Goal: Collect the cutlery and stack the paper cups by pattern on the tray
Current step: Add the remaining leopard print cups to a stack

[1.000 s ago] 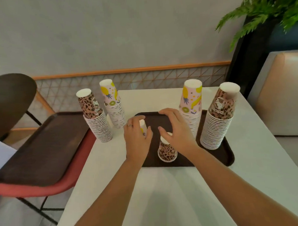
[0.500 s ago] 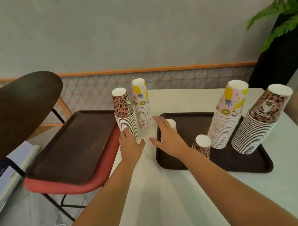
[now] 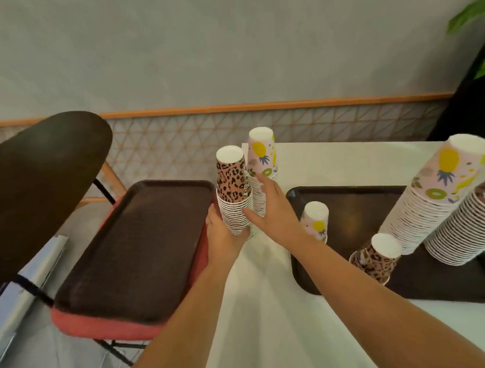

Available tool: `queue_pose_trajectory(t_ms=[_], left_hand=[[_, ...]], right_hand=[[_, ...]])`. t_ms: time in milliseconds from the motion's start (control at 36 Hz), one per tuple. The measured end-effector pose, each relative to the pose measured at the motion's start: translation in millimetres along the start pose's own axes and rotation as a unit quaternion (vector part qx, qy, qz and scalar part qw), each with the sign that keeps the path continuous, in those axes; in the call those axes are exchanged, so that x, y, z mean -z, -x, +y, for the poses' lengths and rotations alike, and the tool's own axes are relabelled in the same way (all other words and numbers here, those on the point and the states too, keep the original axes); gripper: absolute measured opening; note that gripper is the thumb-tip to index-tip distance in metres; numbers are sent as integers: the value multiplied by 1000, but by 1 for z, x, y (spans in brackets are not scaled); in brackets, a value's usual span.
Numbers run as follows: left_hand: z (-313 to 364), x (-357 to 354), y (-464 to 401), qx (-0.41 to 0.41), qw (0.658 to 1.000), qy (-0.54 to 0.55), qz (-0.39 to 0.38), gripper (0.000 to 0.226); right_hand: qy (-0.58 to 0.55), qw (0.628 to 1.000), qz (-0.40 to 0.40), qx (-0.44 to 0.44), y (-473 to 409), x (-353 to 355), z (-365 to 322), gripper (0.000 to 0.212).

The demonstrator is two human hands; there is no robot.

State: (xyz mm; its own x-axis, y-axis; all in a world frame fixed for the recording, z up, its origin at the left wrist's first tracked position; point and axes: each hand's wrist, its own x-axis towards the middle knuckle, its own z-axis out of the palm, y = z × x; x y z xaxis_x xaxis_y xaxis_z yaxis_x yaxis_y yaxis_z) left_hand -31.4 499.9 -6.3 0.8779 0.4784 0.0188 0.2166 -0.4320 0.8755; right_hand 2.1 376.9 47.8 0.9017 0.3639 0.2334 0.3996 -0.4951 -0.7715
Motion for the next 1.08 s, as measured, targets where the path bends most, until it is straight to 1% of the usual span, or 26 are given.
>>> queue_pose_trajectory(t_ms=[111, 194, 250, 389, 500, 556, 611, 639, 778, 861, 944, 1083], left_hand=[[-7, 5, -25, -31, 999, 10, -29, 107], [-13, 7, -44, -58, 996, 36, -58, 97], [-18, 5, -54, -65, 993, 45, -84, 92], [-28, 0, -65, -60, 984, 108, -130, 85], [-30, -5, -66, -44, 973, 152, -168, 83], [-31, -6, -62, -55, 972, 149, -173, 88], [-34, -6, -59, -60, 979, 112, -162, 103], [-35, -6, -59, -59, 980, 101, -162, 106], [-46, -15, -64, -10, 975, 92, -202, 109], [-53, -21, -68, 16, 973, 76, -217, 99], [-54, -21, -67, 29, 974, 64, -217, 89], [-49, -10, -47, 6, 975, 54, -213, 82]], right_hand=[[-45, 997, 60, -12, -22, -18, -13, 88], [-74, 993, 90, -20, -40, -33, -19, 95], [-85, 990, 103, -34, -48, -42, -20, 95], [-79, 984, 141, -70, -58, -55, -17, 83], [-91, 980, 159, -77, -56, -52, -13, 92], [-86, 979, 162, -84, -53, -50, -12, 91], [-87, 979, 159, -90, -51, -49, -10, 88], [-89, 979, 156, -92, -51, -48, -9, 87], [-96, 976, 164, -107, -48, -41, -8, 73], [-102, 973, 171, -116, -43, -36, -9, 69], [-109, 972, 167, -127, -38, -32, -10, 74], [-130, 969, 154, -142, -26, -16, -12, 69]])
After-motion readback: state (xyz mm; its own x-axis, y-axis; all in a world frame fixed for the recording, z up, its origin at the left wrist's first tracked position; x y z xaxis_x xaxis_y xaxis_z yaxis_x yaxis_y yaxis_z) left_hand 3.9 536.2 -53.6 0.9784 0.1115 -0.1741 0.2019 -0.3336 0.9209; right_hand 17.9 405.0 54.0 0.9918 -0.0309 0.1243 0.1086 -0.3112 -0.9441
